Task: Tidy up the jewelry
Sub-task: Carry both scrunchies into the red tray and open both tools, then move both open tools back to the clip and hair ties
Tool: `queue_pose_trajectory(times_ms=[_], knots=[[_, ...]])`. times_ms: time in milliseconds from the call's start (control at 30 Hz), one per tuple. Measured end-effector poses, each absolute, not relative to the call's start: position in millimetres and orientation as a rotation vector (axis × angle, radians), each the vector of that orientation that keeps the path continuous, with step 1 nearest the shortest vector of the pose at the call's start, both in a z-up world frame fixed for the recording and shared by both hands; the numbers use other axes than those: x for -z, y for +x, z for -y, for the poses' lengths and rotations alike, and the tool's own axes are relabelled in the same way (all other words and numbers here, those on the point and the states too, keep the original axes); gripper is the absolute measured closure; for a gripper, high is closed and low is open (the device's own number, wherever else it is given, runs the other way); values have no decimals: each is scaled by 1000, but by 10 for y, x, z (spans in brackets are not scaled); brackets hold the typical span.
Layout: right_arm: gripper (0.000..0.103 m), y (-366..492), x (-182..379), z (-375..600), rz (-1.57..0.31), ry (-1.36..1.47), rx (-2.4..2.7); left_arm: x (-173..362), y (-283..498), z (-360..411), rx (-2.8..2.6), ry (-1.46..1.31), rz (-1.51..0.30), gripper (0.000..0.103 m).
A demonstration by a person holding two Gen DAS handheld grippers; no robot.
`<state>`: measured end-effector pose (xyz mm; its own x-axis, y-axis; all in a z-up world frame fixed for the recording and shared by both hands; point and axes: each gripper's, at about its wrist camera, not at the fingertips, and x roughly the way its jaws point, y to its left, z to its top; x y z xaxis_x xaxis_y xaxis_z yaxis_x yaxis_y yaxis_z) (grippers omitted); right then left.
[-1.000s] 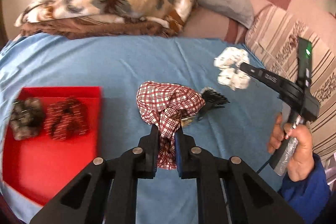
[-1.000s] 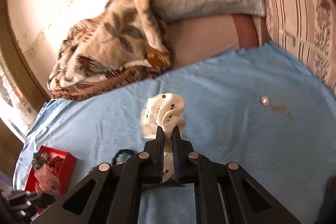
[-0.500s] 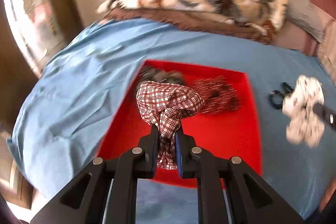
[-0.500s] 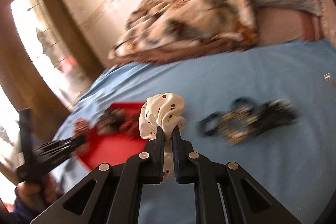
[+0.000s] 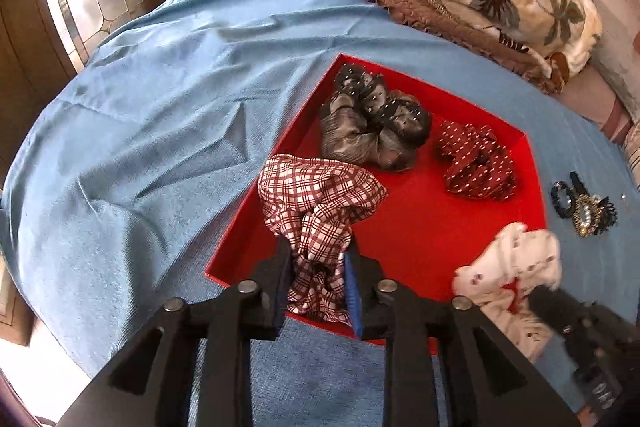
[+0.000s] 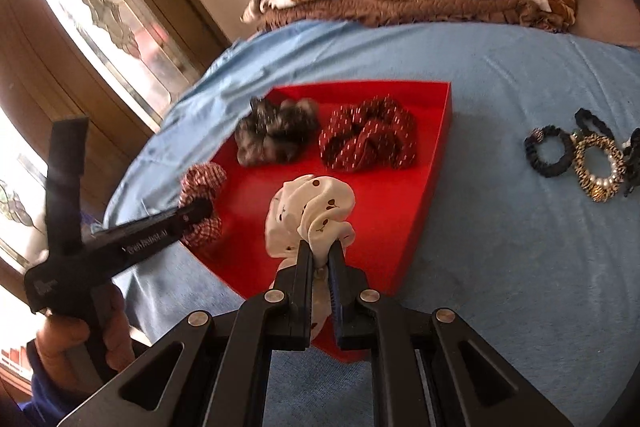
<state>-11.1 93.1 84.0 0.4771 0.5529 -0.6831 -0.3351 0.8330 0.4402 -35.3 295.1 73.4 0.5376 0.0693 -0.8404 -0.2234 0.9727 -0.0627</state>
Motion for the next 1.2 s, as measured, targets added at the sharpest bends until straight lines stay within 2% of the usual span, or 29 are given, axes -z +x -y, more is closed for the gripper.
queue_pose_trajectory(times_ms=[100,167,233,300,467,567,1000,1200], knots=[[91,-136,-840,-969,-925,214,-536,-812,-414,-2913,-159,-174,-948,64],[83,-173,-876,-991,-916,185,-529,-870,-458,-2887,-154,-168,-916,57],[54,-224,-945,-1003,-891,159,-521,-929,-500,-2856,-159,-152,-879,52],[46,-277,-1021,-1007,-861,138,-512,-981,-529,-2831,-168,-133,-842,49],[46,-412,-1167,-988,-822,75,-492,-1084,-614,-2781,-201,-86,-769,41],[41,-489,-1237,-890,-803,61,-470,-1114,-649,-2741,-214,-60,-742,39],[35,-768,-1264,321,-768,74,-243,-1155,-764,-2405,-195,-15,-665,39],[32,-802,-1127,989,-790,114,-115,-1163,-823,-2141,-119,14,-720,39]])
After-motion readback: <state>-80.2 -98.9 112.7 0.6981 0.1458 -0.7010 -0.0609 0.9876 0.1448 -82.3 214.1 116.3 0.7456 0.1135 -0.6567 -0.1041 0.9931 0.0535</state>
